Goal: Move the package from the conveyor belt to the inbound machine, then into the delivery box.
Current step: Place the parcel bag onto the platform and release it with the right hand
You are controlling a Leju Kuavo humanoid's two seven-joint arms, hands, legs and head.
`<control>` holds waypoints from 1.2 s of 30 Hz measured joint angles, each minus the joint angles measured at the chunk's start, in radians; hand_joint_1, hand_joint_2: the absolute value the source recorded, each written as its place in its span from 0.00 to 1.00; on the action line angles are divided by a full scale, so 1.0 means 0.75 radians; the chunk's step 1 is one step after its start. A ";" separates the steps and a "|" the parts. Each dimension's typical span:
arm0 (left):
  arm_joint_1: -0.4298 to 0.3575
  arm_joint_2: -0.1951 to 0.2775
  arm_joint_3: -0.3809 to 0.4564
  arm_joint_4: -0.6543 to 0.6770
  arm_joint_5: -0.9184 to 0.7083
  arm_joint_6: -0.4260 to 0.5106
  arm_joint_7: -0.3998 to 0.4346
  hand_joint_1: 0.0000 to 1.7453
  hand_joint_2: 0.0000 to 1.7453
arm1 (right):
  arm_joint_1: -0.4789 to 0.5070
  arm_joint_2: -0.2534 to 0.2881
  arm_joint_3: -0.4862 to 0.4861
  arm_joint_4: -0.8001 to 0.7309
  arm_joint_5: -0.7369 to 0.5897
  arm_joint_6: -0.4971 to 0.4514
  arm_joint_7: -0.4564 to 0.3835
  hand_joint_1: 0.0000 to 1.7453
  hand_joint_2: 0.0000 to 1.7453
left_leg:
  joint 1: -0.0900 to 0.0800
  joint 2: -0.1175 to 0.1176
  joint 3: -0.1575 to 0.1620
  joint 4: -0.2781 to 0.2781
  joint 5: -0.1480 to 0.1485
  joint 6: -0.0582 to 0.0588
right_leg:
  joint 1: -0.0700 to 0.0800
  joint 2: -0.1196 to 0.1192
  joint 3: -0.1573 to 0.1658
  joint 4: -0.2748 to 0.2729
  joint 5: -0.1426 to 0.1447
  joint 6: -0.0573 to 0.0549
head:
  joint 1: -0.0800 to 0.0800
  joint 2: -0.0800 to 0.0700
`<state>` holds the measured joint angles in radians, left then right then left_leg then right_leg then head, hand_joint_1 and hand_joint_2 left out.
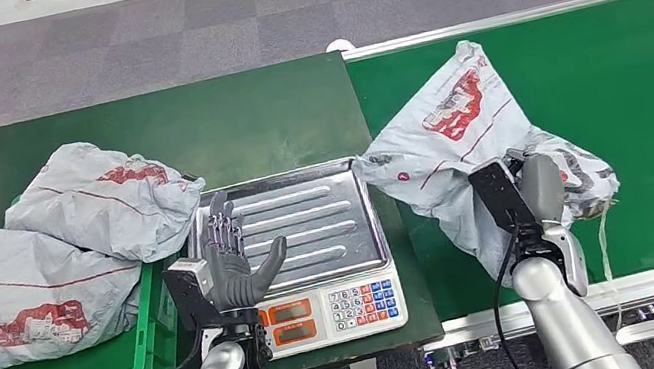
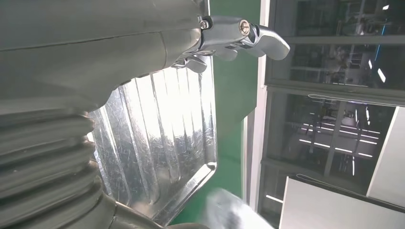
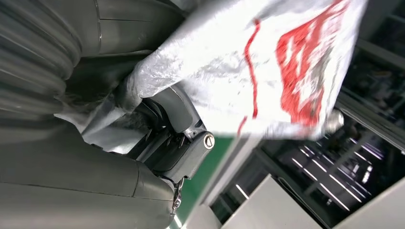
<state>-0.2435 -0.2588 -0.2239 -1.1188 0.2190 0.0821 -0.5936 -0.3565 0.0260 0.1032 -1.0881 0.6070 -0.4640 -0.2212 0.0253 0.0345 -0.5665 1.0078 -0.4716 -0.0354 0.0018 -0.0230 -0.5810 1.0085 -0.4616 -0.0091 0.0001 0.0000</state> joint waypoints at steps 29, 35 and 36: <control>-0.043 -0.024 -0.023 0.071 0.001 -0.026 -0.006 0.00 1.00 | -0.266 0.084 0.350 0.055 -0.104 0.292 0.072 1.00 1.00 | 0.000 -0.001 -0.003 0.000 0.004 -0.002 | 0.000 -0.001 -0.004 0.004 0.001 -0.001 | 0.000 0.000; -0.068 -0.027 -0.042 0.096 0.014 -0.028 -0.001 0.00 1.00 | -0.351 0.131 0.485 0.097 -0.133 0.389 0.111 1.00 1.00 | 0.000 -0.001 -0.004 0.000 0.005 -0.003 | 0.000 -0.001 -0.006 0.005 0.001 -0.002 | 0.000 0.000; -0.070 -0.027 -0.043 0.099 0.018 -0.028 -0.001 0.00 1.00 | -0.363 0.139 0.504 0.104 -0.140 0.407 0.116 1.00 1.00 | 0.000 -0.001 -0.004 0.000 0.005 -0.003 | 0.000 -0.001 -0.006 0.005 0.001 -0.002 | 0.000 0.000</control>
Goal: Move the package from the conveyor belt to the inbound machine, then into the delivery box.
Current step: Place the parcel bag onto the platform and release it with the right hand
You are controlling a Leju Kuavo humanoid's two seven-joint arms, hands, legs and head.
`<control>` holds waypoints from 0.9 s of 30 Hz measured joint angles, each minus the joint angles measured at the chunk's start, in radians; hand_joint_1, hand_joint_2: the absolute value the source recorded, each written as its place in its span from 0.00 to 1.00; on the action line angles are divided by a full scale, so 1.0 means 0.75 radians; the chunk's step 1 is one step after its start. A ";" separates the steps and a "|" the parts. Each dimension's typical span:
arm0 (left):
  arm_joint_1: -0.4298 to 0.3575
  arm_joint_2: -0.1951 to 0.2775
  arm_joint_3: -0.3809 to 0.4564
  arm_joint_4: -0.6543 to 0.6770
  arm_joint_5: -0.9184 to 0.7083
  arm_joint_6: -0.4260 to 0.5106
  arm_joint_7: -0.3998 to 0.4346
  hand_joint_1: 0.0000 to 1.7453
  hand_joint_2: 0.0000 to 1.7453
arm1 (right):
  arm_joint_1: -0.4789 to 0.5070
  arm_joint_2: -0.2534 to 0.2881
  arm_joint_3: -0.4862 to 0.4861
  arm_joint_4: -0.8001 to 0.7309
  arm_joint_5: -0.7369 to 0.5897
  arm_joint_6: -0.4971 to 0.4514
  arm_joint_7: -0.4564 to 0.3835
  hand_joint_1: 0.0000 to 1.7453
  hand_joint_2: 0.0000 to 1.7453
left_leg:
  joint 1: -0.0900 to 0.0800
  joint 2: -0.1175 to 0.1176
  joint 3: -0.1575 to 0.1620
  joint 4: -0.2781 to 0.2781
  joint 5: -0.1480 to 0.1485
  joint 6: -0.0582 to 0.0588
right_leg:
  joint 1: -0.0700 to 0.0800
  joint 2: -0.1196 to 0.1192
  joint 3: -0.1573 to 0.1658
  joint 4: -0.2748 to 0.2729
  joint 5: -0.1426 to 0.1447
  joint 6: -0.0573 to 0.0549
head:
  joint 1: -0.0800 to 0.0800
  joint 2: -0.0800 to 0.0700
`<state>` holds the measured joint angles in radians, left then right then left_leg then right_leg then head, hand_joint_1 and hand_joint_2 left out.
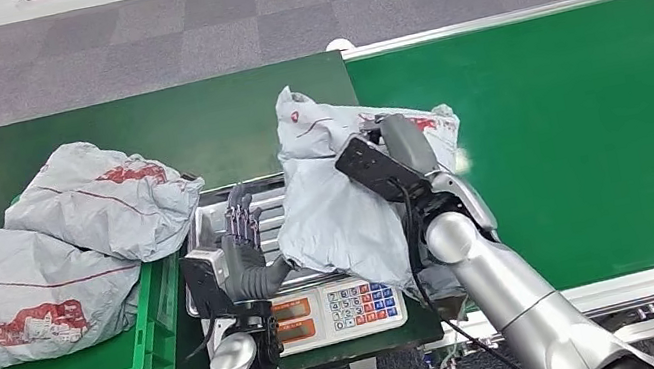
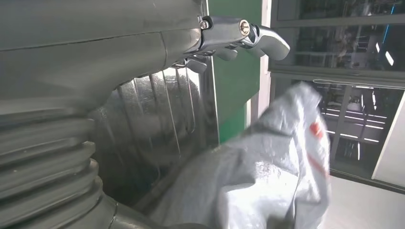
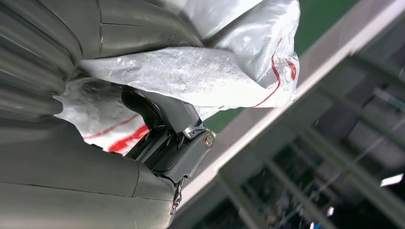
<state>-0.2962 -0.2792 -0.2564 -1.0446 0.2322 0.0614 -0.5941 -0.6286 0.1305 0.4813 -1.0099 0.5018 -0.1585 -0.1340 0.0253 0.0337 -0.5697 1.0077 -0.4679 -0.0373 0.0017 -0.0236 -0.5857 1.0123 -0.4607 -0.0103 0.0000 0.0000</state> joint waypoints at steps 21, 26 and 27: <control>-0.072 0.095 0.061 0.017 -0.290 0.300 0.003 0.00 1.00 | -0.206 0.165 0.286 0.218 -0.210 0.275 -0.047 1.00 1.00 | 0.000 -0.001 -0.001 0.000 0.002 -0.003 | 0.000 -0.001 -0.002 0.002 0.001 -0.001 | 0.000 0.000; -0.116 0.154 0.131 0.002 -0.430 0.369 0.047 0.00 1.00 | -0.213 0.166 0.292 0.233 -0.243 0.279 -0.053 1.00 1.00 | 0.000 -0.001 -0.001 0.000 0.003 -0.003 | 0.000 0.000 -0.002 0.002 0.001 -0.002 | 0.000 0.000; -0.120 0.164 0.146 -0.004 -0.450 0.380 0.055 0.00 1.00 | -0.212 0.166 0.292 0.233 -0.248 0.280 -0.054 1.00 1.00 | 0.000 -0.001 -0.001 0.000 0.003 -0.003 | 0.000 0.000 -0.002 0.002 0.001 -0.002 | 0.000 0.000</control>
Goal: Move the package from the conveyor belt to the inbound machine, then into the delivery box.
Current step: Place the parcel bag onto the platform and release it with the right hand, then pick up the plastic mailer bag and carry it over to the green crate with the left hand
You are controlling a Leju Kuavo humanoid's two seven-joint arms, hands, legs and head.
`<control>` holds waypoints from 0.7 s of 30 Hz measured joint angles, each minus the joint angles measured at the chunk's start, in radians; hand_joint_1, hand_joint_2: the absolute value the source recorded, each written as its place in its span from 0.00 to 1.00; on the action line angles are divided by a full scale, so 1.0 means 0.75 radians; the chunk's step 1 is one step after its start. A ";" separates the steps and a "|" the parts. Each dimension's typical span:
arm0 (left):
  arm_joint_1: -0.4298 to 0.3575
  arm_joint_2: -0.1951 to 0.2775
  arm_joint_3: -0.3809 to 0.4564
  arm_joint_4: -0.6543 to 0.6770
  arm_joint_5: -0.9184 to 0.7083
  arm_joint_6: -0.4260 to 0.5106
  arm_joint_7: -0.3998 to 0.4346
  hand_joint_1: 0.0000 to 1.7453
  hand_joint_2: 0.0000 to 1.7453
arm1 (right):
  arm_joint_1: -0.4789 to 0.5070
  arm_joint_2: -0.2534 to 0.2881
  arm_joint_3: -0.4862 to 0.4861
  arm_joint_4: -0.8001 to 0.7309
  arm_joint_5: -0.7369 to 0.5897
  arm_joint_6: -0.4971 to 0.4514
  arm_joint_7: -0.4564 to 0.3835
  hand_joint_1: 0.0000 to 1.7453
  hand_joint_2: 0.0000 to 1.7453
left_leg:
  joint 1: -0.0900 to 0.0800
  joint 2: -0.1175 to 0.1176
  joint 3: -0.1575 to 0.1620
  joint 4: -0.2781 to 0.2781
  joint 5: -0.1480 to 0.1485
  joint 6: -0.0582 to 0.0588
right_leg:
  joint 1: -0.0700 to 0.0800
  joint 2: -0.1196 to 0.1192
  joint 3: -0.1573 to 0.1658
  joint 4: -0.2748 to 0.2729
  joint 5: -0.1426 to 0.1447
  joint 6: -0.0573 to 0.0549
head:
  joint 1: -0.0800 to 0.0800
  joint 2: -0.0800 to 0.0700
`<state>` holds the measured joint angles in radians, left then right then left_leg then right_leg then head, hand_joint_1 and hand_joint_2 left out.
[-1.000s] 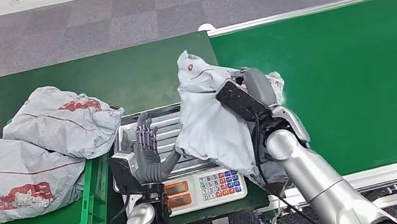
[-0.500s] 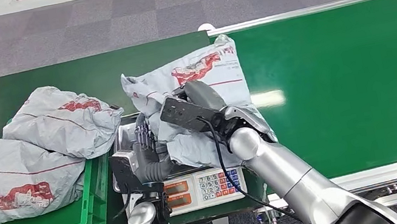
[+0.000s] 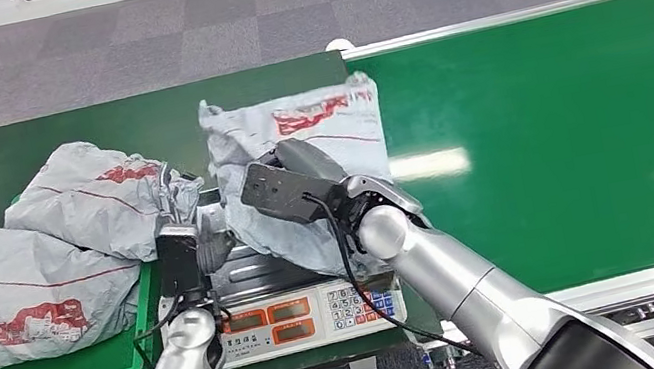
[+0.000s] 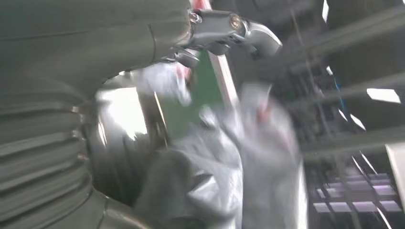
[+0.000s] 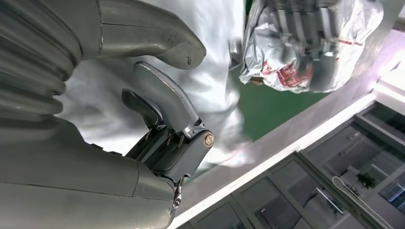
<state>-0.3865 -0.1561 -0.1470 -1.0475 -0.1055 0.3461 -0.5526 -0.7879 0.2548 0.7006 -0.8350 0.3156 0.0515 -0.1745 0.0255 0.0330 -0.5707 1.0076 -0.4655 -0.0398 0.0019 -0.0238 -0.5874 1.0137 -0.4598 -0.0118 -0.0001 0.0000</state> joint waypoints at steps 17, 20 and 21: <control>0.066 0.107 0.148 -0.173 -0.151 0.023 0.072 0.00 1.00 | 0.054 -0.077 -0.048 -0.051 -0.127 -0.025 -0.067 0.00 1.00 | 0.000 0.001 0.000 0.000 0.000 0.000 | -0.001 0.000 -0.001 0.000 0.000 0.000 | 0.000 0.000; 0.073 0.110 0.156 -0.196 -0.152 0.022 0.072 0.00 1.00 | 0.065 -0.091 -0.066 -0.072 -0.132 -0.028 -0.070 0.00 1.00 | 0.001 0.001 0.000 0.000 0.000 0.000 | -0.001 0.001 -0.002 0.000 0.000 -0.001 | 0.000 0.000; 0.074 0.111 0.156 -0.201 -0.155 0.023 0.071 0.00 1.00 | 0.069 -0.095 -0.071 -0.078 -0.136 -0.032 -0.071 0.00 1.00 | 0.001 0.001 0.000 0.000 0.000 -0.001 | -0.001 0.001 -0.002 0.000 0.000 -0.001 | 0.000 0.000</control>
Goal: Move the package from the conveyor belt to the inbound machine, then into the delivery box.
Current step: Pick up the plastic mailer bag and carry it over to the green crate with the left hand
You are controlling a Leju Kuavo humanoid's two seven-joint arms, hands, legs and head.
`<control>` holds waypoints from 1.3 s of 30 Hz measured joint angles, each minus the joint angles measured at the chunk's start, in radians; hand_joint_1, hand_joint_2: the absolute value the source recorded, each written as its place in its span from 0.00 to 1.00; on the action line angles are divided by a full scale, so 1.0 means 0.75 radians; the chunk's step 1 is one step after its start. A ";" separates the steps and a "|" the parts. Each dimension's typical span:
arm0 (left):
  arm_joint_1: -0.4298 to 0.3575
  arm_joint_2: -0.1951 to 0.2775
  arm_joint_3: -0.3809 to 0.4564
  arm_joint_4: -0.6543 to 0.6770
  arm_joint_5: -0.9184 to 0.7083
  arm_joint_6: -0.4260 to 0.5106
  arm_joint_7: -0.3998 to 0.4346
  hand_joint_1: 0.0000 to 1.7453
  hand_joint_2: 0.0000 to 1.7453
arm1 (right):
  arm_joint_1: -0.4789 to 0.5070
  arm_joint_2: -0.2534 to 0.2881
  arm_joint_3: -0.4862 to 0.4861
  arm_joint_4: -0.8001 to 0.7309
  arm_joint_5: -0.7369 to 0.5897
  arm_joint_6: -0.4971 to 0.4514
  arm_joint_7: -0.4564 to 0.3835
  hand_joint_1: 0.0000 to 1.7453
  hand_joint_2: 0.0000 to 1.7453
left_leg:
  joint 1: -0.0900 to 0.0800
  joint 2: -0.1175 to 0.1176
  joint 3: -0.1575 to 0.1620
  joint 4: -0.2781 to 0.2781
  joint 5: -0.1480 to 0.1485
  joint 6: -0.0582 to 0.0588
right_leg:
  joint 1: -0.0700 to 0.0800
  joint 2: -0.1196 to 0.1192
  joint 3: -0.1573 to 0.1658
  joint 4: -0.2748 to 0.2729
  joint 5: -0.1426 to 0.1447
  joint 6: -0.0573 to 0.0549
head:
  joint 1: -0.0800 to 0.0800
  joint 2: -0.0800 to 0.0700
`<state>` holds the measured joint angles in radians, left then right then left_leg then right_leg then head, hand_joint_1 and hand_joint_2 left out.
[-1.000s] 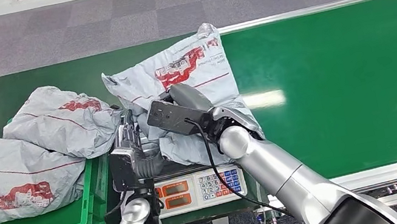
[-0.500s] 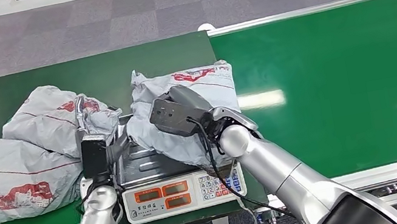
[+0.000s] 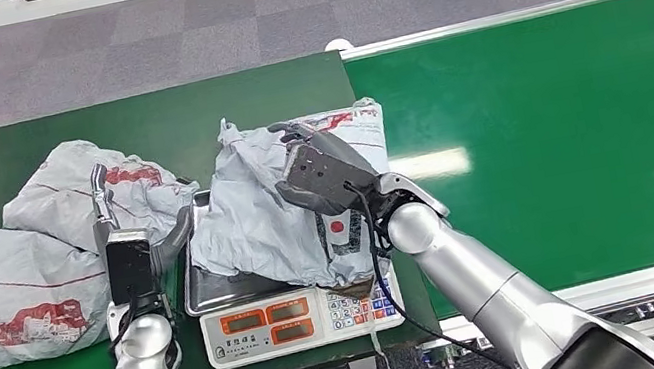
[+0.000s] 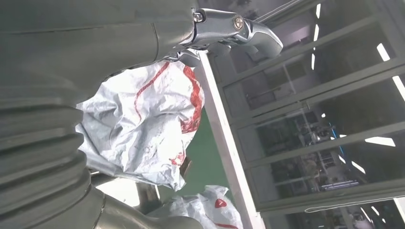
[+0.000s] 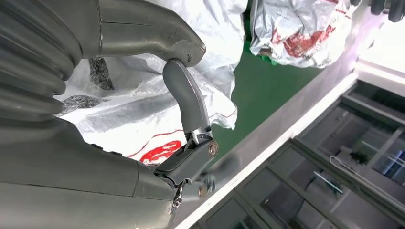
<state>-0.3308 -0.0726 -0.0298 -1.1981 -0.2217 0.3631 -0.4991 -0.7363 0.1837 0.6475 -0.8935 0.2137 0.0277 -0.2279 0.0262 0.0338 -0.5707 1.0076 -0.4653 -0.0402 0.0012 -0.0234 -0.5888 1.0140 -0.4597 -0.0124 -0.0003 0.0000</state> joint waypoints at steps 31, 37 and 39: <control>-0.446 0.074 -0.341 0.350 -0.415 -0.542 0.003 0.00 1.00 | 0.347 -0.124 -0.369 -0.193 -0.367 -0.079 -0.181 0.00 1.00 | -0.001 0.002 -0.004 0.000 0.005 -0.003 | -0.002 0.001 -0.007 0.002 0.006 -0.005 | 0.000 0.000; -0.536 0.080 -0.430 0.474 -0.537 -0.736 -0.046 0.00 1.00 | 0.359 -0.124 -0.383 -0.193 -0.363 -0.063 -0.171 0.00 1.00 | -0.001 0.000 -0.005 0.000 0.006 -0.003 | -0.001 0.000 -0.009 0.002 0.006 -0.005 | 0.000 0.000; -0.620 0.073 -0.497 0.579 -0.595 -0.892 -0.082 0.00 1.00 | 0.376 -0.124 -0.395 -0.198 -0.354 -0.045 -0.163 0.00 1.00 | -0.001 0.000 -0.006 0.000 0.007 -0.003 | 0.000 -0.001 -0.009 0.002 0.007 -0.005 | 0.000 0.000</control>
<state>-0.7959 -0.0180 -0.4029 -0.7640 -0.6678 -0.3061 -0.5605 -0.4540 0.0908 0.3509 -1.0423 -0.0522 -0.0057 -0.3505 0.0252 0.0336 -0.5755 1.0075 -0.4601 -0.0426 0.0008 -0.0240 -0.5956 1.0154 -0.4547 -0.0158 0.0000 0.0000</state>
